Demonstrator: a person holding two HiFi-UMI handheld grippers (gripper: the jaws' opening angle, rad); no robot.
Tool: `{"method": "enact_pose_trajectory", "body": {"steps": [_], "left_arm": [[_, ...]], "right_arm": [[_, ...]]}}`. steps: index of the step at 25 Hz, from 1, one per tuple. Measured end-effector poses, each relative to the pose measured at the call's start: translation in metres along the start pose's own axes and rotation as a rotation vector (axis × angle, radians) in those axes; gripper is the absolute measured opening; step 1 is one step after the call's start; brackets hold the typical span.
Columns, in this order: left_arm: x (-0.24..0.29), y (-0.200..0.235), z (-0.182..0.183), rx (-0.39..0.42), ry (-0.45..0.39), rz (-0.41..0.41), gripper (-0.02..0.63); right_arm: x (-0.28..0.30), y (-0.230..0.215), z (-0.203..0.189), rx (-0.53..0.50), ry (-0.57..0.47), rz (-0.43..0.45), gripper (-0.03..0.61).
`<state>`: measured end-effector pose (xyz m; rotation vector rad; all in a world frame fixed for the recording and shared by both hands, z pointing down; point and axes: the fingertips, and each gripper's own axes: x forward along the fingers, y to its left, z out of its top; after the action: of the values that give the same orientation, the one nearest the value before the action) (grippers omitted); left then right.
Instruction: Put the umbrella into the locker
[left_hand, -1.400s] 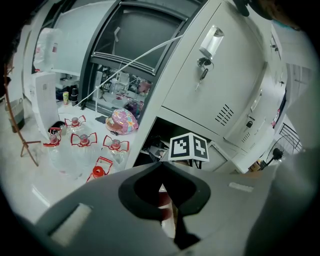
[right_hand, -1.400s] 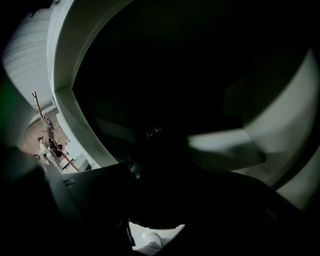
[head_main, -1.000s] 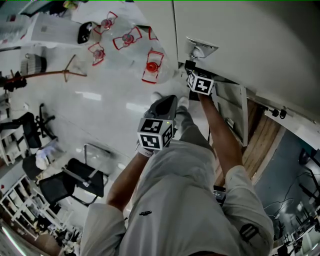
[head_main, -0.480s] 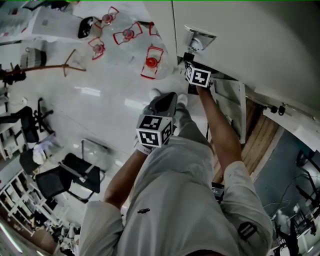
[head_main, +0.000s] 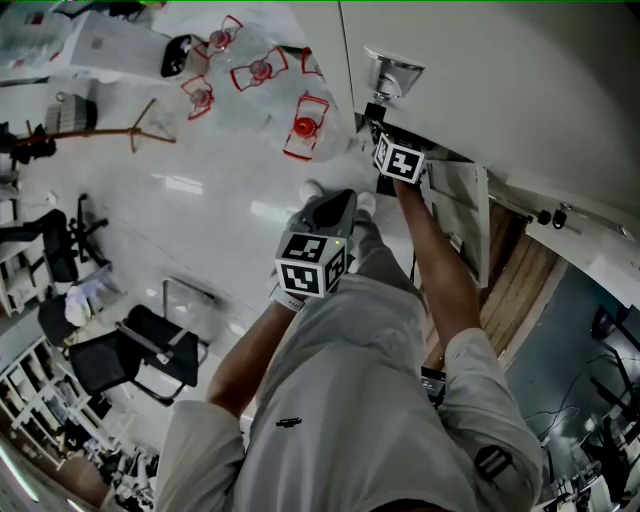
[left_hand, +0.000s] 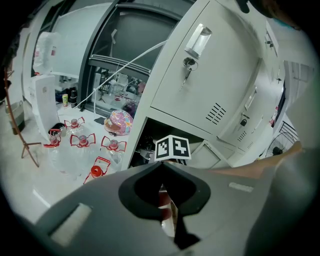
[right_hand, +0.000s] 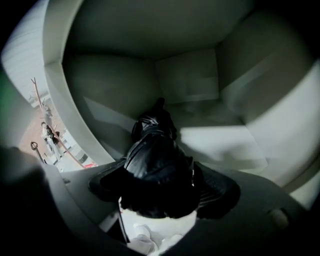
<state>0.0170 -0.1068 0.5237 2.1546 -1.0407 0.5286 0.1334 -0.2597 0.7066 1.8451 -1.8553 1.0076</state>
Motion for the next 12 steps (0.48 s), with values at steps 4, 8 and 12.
{"method": "enact_pose_trajectory", "body": {"steps": [4, 8, 12], "left_arm": [[0.003, -0.002, 0.0, -0.002, -0.002, -0.003, 0.018], [0.005, -0.007, -0.001, -0.005, -0.001, -0.011, 0.018], [0.008, -0.01, -0.002, -0.002, 0.011, -0.018, 0.018]], "right_arm": [[-0.016, -0.004, -0.004, 0.02, -0.032, 0.005, 0.414], [-0.035, -0.005, -0.017, 0.041, -0.041, 0.02, 0.417], [-0.047, -0.005, -0.031, 0.027, -0.032, 0.042, 0.413]]}}
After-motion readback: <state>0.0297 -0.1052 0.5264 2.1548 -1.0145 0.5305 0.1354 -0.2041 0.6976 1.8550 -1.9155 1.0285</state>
